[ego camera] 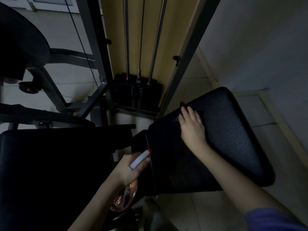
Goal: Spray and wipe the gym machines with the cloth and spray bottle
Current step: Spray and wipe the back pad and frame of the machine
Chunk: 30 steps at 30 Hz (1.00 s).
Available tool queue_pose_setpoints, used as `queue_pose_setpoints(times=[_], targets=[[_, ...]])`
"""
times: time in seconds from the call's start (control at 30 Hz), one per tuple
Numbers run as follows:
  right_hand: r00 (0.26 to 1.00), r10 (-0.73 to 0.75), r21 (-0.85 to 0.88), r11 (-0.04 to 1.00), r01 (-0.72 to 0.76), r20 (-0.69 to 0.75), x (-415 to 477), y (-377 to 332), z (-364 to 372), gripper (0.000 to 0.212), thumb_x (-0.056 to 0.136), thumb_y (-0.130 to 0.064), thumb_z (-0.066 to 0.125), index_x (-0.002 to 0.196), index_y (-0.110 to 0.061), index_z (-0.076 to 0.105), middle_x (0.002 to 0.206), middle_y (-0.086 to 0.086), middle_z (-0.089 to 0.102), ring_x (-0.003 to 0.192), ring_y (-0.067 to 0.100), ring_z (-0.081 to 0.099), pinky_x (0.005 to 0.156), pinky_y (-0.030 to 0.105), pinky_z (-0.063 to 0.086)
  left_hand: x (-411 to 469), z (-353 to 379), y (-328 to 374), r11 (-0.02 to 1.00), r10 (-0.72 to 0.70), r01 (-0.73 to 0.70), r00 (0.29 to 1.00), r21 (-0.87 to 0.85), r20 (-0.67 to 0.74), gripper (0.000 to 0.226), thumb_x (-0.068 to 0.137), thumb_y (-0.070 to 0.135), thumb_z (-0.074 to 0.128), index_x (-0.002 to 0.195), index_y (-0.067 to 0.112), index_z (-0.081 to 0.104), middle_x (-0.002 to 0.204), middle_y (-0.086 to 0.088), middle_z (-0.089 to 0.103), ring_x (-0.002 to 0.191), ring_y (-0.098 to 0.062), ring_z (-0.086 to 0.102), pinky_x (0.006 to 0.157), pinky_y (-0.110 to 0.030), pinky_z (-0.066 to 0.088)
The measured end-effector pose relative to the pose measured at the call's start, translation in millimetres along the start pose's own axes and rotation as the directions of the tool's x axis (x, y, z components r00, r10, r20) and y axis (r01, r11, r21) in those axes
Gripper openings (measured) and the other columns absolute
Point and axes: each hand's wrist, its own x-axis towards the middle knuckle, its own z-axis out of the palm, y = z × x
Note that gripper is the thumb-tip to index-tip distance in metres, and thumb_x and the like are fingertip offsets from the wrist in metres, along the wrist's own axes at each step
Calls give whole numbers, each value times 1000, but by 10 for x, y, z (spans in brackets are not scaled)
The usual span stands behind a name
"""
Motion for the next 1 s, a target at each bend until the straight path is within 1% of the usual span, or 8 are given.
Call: queue_pose_setpoints(times=[0.1, 0.23, 0.3, 0.4, 0.57, 0.7, 0.9, 1.0], targets=[[995, 89, -8, 996, -89, -35, 110, -97, 22, 53, 63, 5, 75, 114, 2, 65, 137, 22, 49, 124, 38, 49, 104, 48, 37, -32, 6, 0, 999, 13, -14, 1000, 38, 9, 32, 96, 33, 54, 84, 4, 61, 67, -2, 55, 57, -11, 52, 57, -28, 43], [954, -176, -31, 982, 189, 244, -137, -445, 205, 62, 83, 4, 58, 141, -5, 38, 156, 16, 18, 143, 31, 19, 117, 41, 13, -75, -2, -19, 997, 7, -9, 1000, 75, 22, 30, 96, 33, 53, 88, 5, 62, 73, -11, 60, 62, -21, 57, 60, -34, 47], [939, -207, 29, 978, 207, 276, -372, -478, 224, 59, 73, 1, 71, 129, -4, 54, 147, 16, 39, 136, 30, 36, 113, 39, 24, -96, -11, -29, 997, -1, -1, 999, 73, 36, 28, 97, 31, 53, 90, 6, 62, 75, -11, 61, 64, -21, 57, 60, -30, 47], [967, -182, 68, 983, 172, 179, -631, -354, 170, 55, 41, -2, 89, 93, -7, 75, 111, 10, 68, 105, 27, 64, 93, 40, 48, -123, -26, -44, 996, 23, -27, 999, 85, 47, 31, 96, 32, 53, 85, 4, 61, 67, -3, 55, 56, -11, 52, 55, -26, 43], [998, 33, 56, 998, -30, -58, -649, 31, -142, 48, 58, 7, 77, 105, 2, 69, 122, 19, 62, 112, 36, 58, 96, 50, 45, -150, -20, -22, 997, 44, -48, 997, 62, 58, 33, 96, 34, 54, 91, 3, 63, 68, -4, 56, 58, -12, 53, 58, -31, 45], [981, 178, 69, 982, -173, -72, -477, -21, -179, 50, 63, 7, 71, 113, 3, 65, 130, 21, 55, 122, 38, 51, 105, 49, 35, -226, 20, 7, 994, 44, -52, 995, 91, 86, 31, 96, 35, 52, 97, 5, 63, 74, -10, 61, 63, -19, 58, 63, -34, 50], [972, -184, 151, 975, 162, 144, -932, -422, 207, 52, 42, 2, 86, 91, -7, 75, 114, 11, 67, 106, 30, 64, 92, 46, 49, -255, 87, 11, 993, 45, -61, 987, 100, 157, 14, 97, 33, 52, 87, 28, 60, 76, -7, 62, 67, -19, 60, 65, -32, 51], [966, -211, 211, 961, 178, 148, -1255, -366, 144, 46, 47, 2, 84, 91, -9, 75, 113, 8, 68, 106, 27, 64, 94, 43, 49, -244, 118, 6, 993, 23, -44, 981, 107, 190, 22, 96, 35, 52, 85, 19, 62, 73, -4, 60, 63, -16, 57, 61, -31, 49]])
